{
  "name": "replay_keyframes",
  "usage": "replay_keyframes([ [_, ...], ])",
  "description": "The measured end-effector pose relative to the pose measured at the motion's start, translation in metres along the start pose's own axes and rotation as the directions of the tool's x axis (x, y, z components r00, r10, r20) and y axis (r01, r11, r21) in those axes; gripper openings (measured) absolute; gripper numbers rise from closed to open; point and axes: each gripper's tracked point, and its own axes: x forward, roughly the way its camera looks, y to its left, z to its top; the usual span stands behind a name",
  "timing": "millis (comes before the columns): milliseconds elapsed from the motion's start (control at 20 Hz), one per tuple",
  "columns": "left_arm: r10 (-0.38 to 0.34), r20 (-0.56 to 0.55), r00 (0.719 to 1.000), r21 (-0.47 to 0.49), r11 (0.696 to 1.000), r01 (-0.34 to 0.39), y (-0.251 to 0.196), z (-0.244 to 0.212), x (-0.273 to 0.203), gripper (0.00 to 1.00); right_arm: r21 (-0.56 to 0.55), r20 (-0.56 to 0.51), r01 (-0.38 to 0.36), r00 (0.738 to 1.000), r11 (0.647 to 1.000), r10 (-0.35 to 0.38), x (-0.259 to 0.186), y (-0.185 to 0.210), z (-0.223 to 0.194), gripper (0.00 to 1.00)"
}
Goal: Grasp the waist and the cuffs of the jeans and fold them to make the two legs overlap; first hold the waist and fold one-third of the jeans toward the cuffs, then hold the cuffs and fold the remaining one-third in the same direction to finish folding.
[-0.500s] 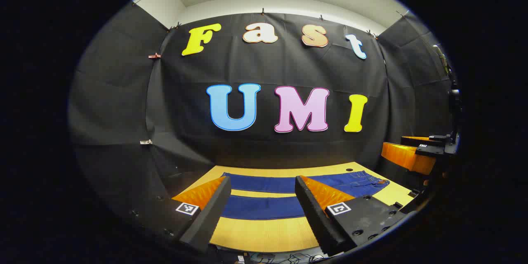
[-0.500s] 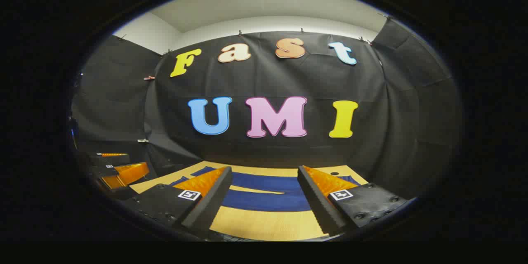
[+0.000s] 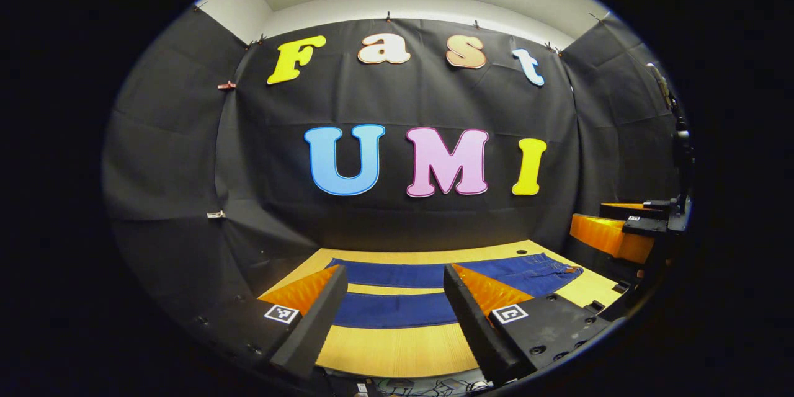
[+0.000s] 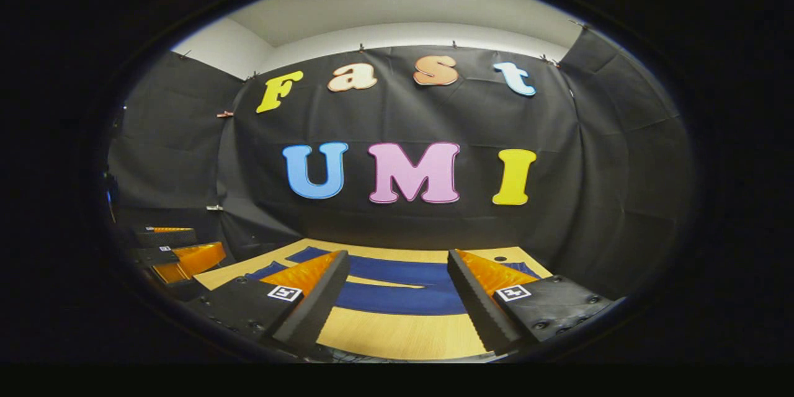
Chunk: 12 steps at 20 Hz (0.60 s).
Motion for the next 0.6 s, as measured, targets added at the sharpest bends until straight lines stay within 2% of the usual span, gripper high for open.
replay_keyframes([
  [200,-0.015,0.008,1.000,0.015,1.000,0.015,-0.003,0.002,0.001,0.97,0.013,0.010,0.019,1.000,1.000,-0.019,0.001,-0.004,0.003,0.99],
  [350,-0.017,0.008,1.000,0.022,1.000,0.017,-0.001,0.000,0.003,0.97,0.020,0.004,0.024,1.000,1.000,-0.024,0.003,-0.004,0.001,0.97],
  [450,-0.016,0.000,1.000,0.005,1.000,0.016,0.001,-0.004,0.005,0.97,0.016,-0.001,0.021,1.000,1.000,-0.020,0.003,-0.002,-0.002,0.95],
  [600,-0.006,-0.011,1.000,-0.030,1.000,0.006,0.015,-0.009,0.013,0.97,-0.009,0.008,0.029,1.000,1.000,-0.029,0.003,-0.007,0.001,0.97],
])
